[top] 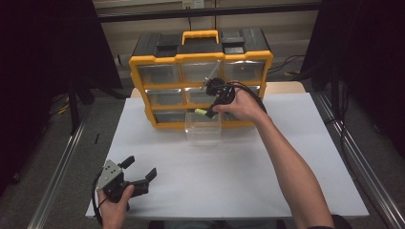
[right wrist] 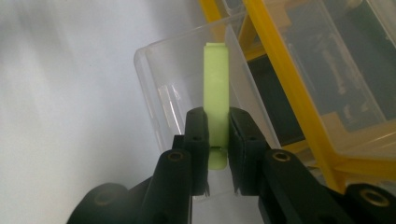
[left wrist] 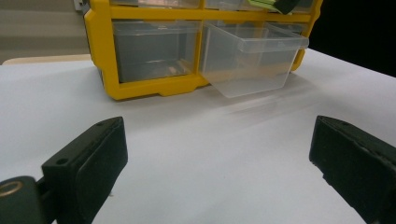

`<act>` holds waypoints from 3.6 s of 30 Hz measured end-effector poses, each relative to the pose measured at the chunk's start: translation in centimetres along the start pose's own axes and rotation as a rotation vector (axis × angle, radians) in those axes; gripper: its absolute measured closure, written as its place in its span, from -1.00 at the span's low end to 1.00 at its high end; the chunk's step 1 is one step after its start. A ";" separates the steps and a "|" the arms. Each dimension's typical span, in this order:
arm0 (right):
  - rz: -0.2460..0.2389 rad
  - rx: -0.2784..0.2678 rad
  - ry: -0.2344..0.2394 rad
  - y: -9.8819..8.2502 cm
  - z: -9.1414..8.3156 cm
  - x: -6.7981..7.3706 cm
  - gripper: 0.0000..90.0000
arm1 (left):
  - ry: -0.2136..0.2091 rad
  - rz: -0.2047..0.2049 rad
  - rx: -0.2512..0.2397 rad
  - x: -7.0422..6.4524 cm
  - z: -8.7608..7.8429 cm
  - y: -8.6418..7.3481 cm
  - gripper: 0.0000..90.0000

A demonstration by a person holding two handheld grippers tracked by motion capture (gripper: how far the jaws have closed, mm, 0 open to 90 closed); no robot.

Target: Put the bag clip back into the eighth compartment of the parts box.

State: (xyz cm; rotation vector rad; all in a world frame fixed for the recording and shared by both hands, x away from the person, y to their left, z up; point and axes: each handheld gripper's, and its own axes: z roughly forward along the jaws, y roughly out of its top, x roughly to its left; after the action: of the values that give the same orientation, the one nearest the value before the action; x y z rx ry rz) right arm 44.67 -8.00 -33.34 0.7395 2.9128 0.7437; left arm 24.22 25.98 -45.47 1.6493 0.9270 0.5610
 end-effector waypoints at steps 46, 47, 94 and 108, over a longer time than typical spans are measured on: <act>0.017 -0.067 -0.040 -1.4 0.6 1.4 -0.81 | 0.000 -0.003 -0.008 0.0 -0.2 0.1 -0.90; 0.020 -0.073 -0.043 -1.6 0.7 1.4 -0.82 | 0.000 -0.003 -0.008 0.0 -0.2 0.1 -0.90; 0.231 -0.447 -0.158 -12.1 0.6 2.4 -0.95 | 0.017 -0.034 -0.022 0.2 -0.2 0.1 -0.89; 0.301 -0.551 -0.225 -15.9 1.0 3.5 -0.95 | 0.015 -0.032 -0.024 0.1 -0.2 0.1 -0.89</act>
State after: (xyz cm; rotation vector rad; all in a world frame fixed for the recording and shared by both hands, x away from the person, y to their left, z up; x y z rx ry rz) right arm 34.77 -18.19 -41.37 1.1038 2.2529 1.3135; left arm 24.14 26.23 -45.36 1.6081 0.9525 0.5609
